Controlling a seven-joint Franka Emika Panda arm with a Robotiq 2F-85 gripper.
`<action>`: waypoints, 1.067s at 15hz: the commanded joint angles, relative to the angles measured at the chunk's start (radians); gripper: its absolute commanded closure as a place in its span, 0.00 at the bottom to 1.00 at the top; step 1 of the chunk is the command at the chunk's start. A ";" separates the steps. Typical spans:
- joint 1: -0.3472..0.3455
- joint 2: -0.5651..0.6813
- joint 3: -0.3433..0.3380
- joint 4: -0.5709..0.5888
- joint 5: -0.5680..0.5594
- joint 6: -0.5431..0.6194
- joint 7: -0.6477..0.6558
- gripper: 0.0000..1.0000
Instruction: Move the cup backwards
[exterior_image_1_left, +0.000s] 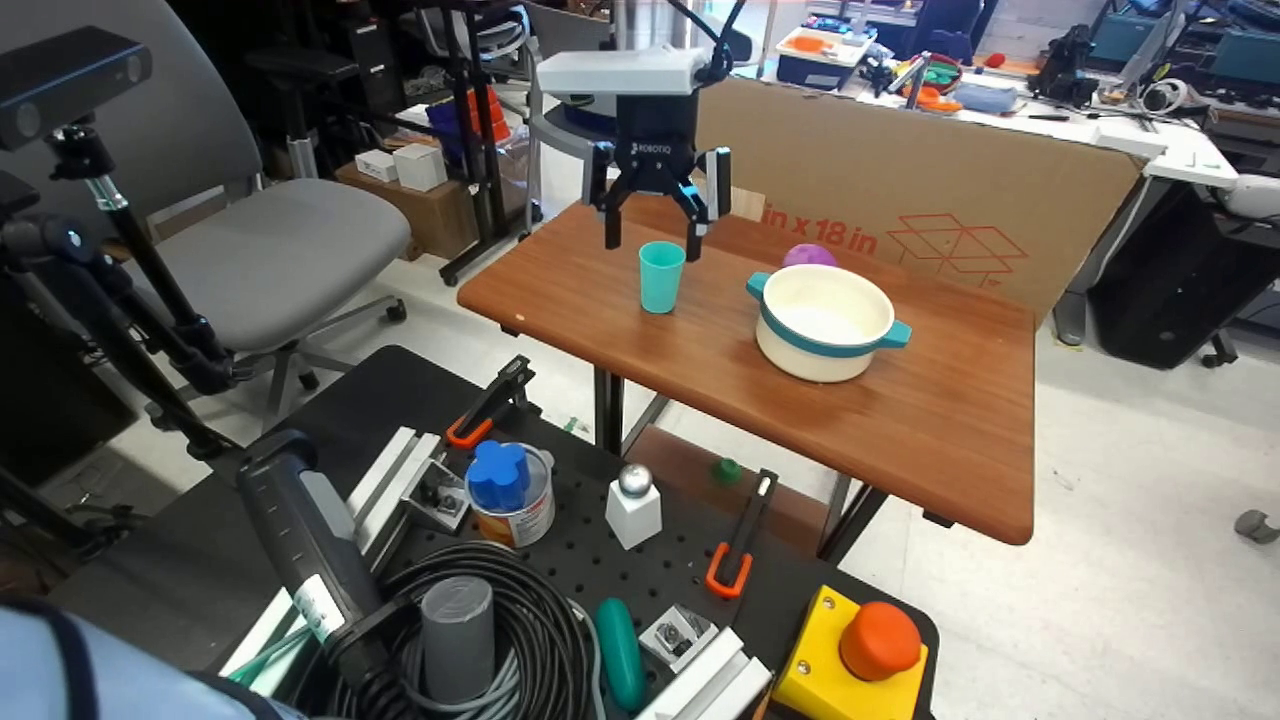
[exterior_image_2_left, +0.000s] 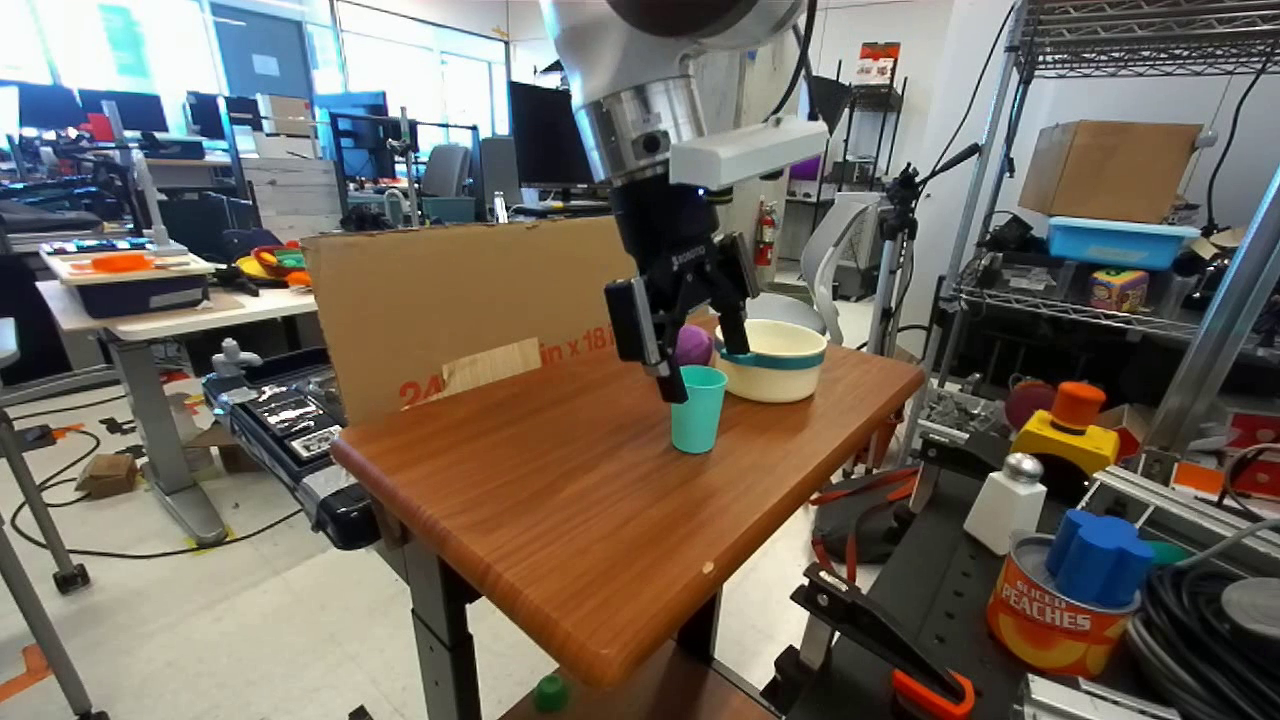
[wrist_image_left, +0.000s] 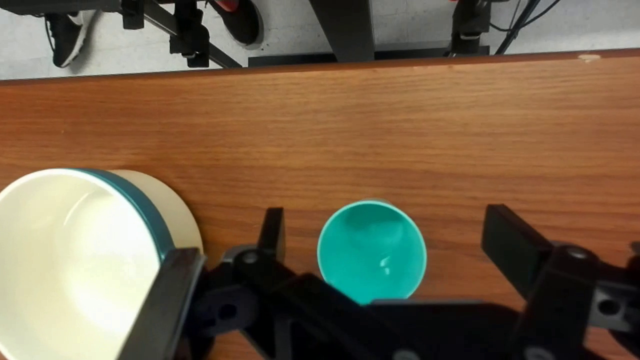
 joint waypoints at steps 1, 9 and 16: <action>0.041 0.097 -0.041 0.121 -0.019 -0.095 0.017 0.00; 0.085 0.178 -0.064 0.230 -0.022 -0.183 0.013 0.47; 0.095 0.096 -0.045 0.236 0.032 -0.215 0.046 0.81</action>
